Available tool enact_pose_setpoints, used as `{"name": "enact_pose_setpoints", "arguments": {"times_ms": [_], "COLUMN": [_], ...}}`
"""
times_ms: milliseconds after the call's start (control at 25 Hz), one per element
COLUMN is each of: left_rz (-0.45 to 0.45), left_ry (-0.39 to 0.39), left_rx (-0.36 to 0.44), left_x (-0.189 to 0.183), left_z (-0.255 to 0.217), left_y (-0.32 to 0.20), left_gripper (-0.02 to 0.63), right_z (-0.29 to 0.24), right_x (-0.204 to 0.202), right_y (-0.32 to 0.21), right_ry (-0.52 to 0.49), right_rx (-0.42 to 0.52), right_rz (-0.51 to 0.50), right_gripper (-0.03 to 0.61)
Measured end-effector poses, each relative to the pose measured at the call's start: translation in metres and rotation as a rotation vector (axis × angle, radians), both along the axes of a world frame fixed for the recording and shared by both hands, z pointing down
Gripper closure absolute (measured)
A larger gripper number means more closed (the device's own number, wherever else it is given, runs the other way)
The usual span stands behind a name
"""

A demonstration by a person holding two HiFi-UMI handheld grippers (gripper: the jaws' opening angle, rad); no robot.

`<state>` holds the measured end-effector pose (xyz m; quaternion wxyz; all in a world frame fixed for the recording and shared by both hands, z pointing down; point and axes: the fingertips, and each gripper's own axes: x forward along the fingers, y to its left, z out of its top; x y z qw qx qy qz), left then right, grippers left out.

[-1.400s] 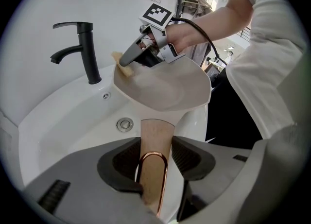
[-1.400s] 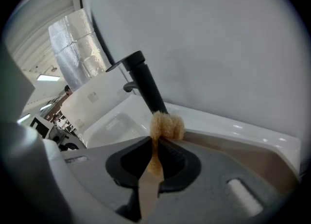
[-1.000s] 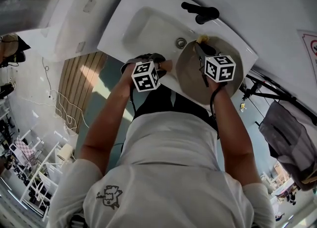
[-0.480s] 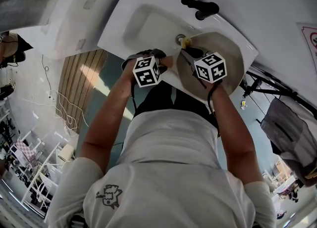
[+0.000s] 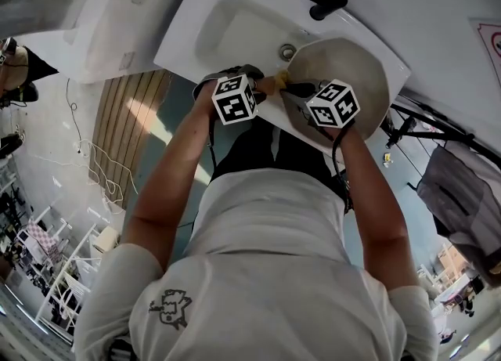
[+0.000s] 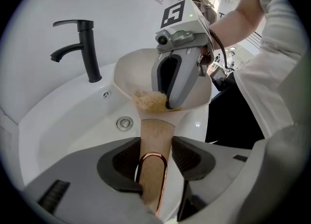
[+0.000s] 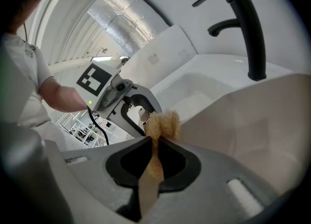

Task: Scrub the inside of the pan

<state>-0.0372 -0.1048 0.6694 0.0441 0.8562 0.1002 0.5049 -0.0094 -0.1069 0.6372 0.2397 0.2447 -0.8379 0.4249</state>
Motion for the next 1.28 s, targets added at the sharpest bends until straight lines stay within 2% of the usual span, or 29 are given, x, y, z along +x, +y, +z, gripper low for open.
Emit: {"name": "enact_pose_setpoints", "arguments": {"times_ms": [360,800,960,1120,1280], "left_rz": [-0.012,-0.018,-0.016,-0.015,-0.016], "left_ry": [-0.007,-0.019,-0.014,-0.01,-0.014], "left_rx": [0.011,0.001,0.002,0.004,0.0], "left_x": [-0.001,-0.002,-0.002,-0.001,-0.001], "left_z": [0.001,0.0,0.0,0.0,0.0], "left_y": [0.002,0.004,0.004,0.003,0.004], "left_gripper": [0.416,0.416,0.416,0.416,0.416], "right_z": [-0.003,-0.012,-0.012,-0.013,-0.018], "right_x": [-0.002,0.006,0.021,0.047,0.066], "right_y": [0.042,0.109,0.126,0.15,0.167], "right_ry": [-0.033,-0.019,0.021,0.096,0.16], "right_rx": [-0.108,-0.309,-0.406,-0.546,-0.616], "right_rz": [-0.098,-0.333,-0.408,-0.496,-0.583], "right_gripper": [0.538,0.538,0.538,0.538,0.538]}}
